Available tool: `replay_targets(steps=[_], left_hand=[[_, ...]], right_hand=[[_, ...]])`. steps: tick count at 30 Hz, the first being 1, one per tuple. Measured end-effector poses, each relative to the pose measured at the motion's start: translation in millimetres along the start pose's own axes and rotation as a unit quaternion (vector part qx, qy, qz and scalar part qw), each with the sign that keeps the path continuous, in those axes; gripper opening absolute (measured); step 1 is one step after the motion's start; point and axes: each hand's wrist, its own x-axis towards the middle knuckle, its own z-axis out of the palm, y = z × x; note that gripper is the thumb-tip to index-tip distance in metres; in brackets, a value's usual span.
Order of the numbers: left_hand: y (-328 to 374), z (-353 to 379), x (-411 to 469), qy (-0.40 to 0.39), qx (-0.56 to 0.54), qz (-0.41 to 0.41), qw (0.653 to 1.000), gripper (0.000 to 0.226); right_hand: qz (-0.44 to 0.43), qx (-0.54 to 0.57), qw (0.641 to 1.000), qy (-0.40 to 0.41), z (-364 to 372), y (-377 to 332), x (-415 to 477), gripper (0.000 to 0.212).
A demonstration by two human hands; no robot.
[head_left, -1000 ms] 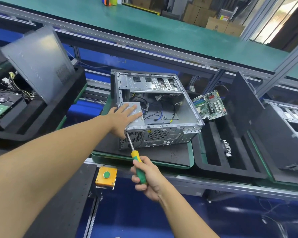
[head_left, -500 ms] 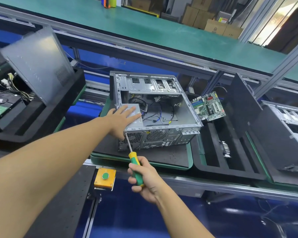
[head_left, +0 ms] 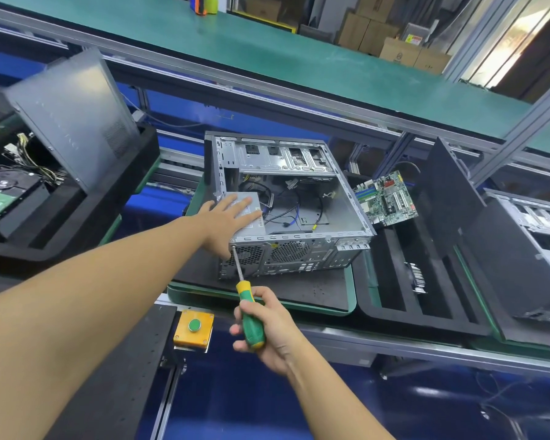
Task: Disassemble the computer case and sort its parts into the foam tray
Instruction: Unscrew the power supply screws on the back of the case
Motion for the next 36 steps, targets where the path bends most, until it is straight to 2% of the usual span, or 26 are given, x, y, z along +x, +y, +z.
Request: replay_targets(steps=[2,5,8,15,18,22,25,28,31,33,36], left_hand=[[0,0,0,-0.001,0.0,0.0,1.0,0.121],[1,-1,0,-0.001,-0.001,-0.002,1.0,0.121],[1,-2,-2,-0.002,0.0,-0.001,1.0,0.12],[1,-1,-2,0.007,0.008,0.0,1.0,0.12],[1,-1,-1,0.006,0.008,0.001,1.0,0.121],[1,-1,-1,0.003,0.005,0.001,1.0,0.121],[0,0,-1,0.002,0.001,0.004,1.0,0.12],[0,0,-1,0.009,-0.002,0.008,1.0,0.118],[1,5,-4,0.043,-0.009,0.007,0.999,0.113],[0,14,-10,0.096,-0.027,0.001,0.995,0.111],[-4,34,-31,0.223,-0.066,-0.027,0.972,0.108]], right_hand=[[0.003,0.002,1.0,0.015,0,2,2,0.026],[0.026,0.046,0.999,0.013,-1,-1,3,0.017],[0.067,0.06,0.996,-0.016,1,-7,1,0.029],[0.02,0.04,0.999,0.003,0,-1,-2,0.014],[0.02,0.015,0.999,0.022,-2,-1,-3,0.026],[0.042,0.065,0.997,0.029,-3,-3,0,0.016],[0.076,0.094,0.993,0.0,0,-7,1,0.028],[0.07,0.08,0.994,0.004,3,-3,1,0.029],[0.036,0.075,0.996,0.026,5,3,2,0.015],[0.016,0.06,0.997,0.043,6,6,3,0.007],[0.007,0.022,0.998,0.065,6,5,4,0.016]])
